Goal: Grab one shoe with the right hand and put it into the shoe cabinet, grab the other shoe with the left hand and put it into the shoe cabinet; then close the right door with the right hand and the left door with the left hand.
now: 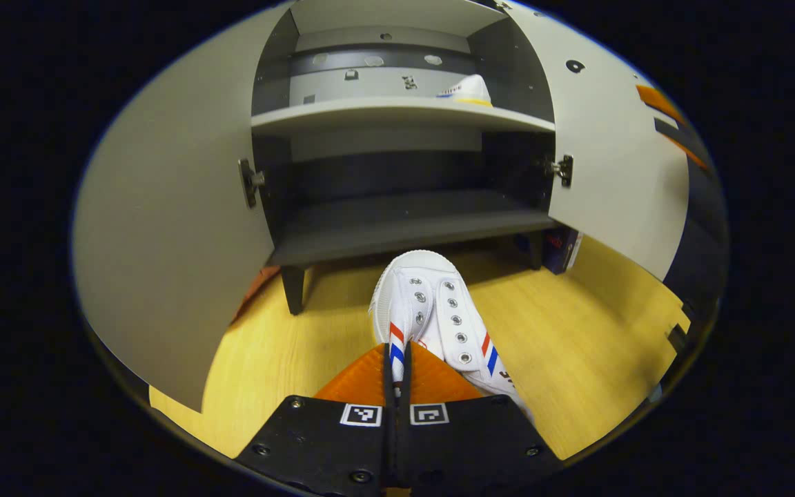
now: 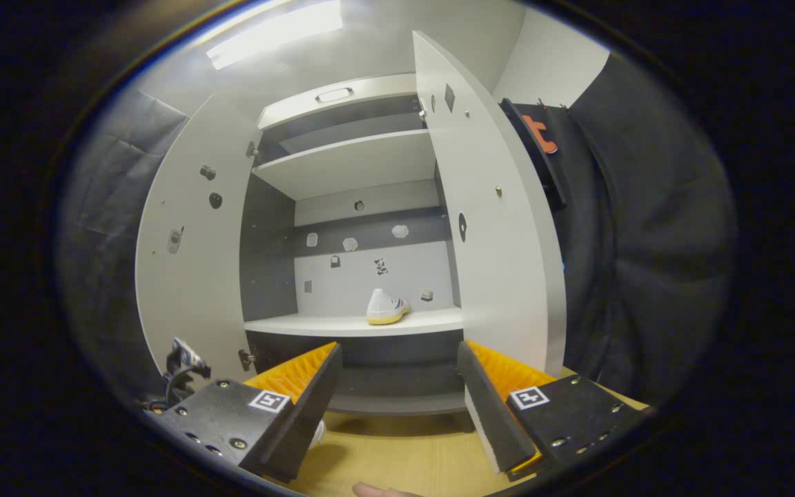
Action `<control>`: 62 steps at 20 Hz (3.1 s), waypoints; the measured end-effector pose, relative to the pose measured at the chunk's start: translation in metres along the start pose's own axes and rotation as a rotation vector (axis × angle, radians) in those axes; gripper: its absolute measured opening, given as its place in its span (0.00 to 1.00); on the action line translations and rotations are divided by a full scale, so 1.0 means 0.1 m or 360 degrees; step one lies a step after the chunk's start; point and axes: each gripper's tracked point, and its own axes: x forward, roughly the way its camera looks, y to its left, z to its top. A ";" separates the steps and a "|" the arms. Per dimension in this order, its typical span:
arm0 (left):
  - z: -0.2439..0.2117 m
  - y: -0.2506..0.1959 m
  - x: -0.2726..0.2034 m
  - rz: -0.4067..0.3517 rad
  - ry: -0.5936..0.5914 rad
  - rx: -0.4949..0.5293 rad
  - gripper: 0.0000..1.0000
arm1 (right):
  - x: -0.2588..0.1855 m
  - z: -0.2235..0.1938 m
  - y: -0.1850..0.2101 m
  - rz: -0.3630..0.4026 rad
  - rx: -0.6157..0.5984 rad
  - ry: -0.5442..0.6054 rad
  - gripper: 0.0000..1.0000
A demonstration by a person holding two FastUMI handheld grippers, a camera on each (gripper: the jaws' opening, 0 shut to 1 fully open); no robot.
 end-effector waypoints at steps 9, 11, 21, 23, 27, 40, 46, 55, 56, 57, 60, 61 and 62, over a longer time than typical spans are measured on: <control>1.51 0.27 -0.08 0.0170 -0.0372 -0.0066 0.00 | 0.07 0.02 0.16 0.0145 -0.0075 -0.0030 1.00; 1.87 0.30 -0.14 0.0186 -0.0445 -0.0098 0.00 | 0.10 0.01 0.23 0.0186 -0.0094 -0.0019 1.00; 3.50 0.23 0.01 0.0099 -0.0655 -0.0204 0.00 | 0.09 0.06 0.30 0.0270 -0.0093 -0.0024 1.00; 3.72 0.25 0.23 0.0110 -0.0662 -0.0225 0.00 | 0.08 0.10 0.31 0.0274 -0.0079 -0.0030 1.00; 3.92 0.28 0.71 0.0108 -0.0609 -0.0251 0.00 | -0.02 0.21 0.35 0.0282 -0.0068 -0.0061 1.00; 3.64 0.43 1.48 0.0148 -0.0423 -0.0233 0.04 | -0.31 0.21 0.34 0.0198 -0.0166 -0.0054 1.00; 3.70 0.33 1.30 0.0054 -0.0441 -0.0263 0.63 | -0.37 0.24 0.34 0.0172 -0.0187 -0.0061 1.00; 3.88 0.20 0.04 0.0029 -0.0731 -0.0209 1.00 | -0.42 0.20 0.41 0.0176 -0.0193 -0.0073 1.00; 3.84 0.17 -0.09 0.0022 -0.0742 -0.0178 0.96 | -0.43 0.19 0.41 0.0179 -0.0201 -0.0074 1.00; 3.79 0.14 -0.20 0.0011 -0.0755 -0.0141 0.96 | -0.45 0.15 0.41 0.0184 -0.0213 -0.0070 1.00; 3.55 0.09 -0.50 0.0037 -0.0744 -0.0095 0.96 | -0.47 0.11 0.37 0.0155 -0.0248 -0.0066 1.00; 3.45 0.09 -0.57 0.0039 -0.0711 -0.0092 0.96 | -0.49 0.11 0.36 0.0149 -0.0253 -0.0069 1.00; 3.35 0.07 -0.65 0.0037 -0.0694 -0.0103 0.99 | -0.49 0.13 0.37 0.0146 -0.0248 -0.0075 1.00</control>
